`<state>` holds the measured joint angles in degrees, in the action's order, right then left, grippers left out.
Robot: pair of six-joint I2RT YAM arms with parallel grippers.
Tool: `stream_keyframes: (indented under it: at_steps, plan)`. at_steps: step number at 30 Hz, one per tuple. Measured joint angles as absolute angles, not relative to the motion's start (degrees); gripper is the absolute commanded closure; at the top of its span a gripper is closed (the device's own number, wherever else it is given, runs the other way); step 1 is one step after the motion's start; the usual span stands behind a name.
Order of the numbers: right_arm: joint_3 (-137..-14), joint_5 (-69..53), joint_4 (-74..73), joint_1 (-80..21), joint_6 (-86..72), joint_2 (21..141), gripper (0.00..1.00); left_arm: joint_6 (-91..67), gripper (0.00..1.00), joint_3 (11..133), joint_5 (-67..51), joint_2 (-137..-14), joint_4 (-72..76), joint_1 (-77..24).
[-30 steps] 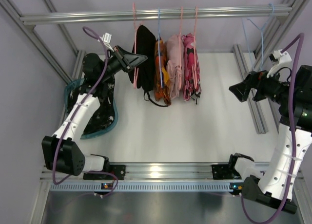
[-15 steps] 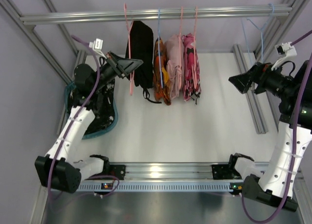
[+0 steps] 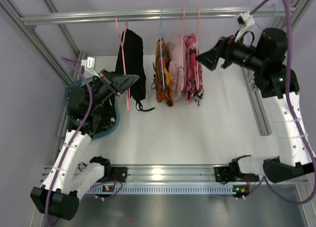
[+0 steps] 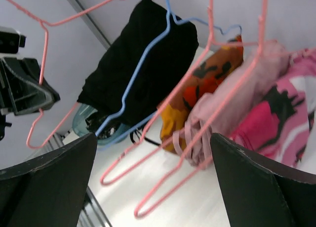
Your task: Remove the trousers from the hanger
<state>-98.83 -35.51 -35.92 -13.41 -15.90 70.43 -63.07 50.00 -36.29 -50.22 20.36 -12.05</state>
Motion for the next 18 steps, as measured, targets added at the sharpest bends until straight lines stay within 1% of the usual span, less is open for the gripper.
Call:
stream_keyframes:
  at_steps: [4, 7, 11, 18]
  plan:
    - [-104.8, -30.3, -31.7, -21.2, -15.4, 77.7, 0.05, -61.7, 1.0, 50.0, -36.0, -48.5, 19.0, -12.1]
    - [-110.4, -26.0, -29.1, -28.8, -14.4, 82.8, 0.07, -60.6, 1.0, 50.0, -35.9, -47.7, 17.7, -12.1]
    - [-118.3, -21.2, -26.5, -38.4, -14.2, 89.4, 0.08, -58.4, 1.0, 50.0, -35.4, -47.4, 15.3, -12.1]
    - [-119.4, -14.2, -23.0, -49.3, -16.4, 93.2, 0.1, -57.1, 1.0, 50.0, -35.0, -47.4, 12.9, -12.1]
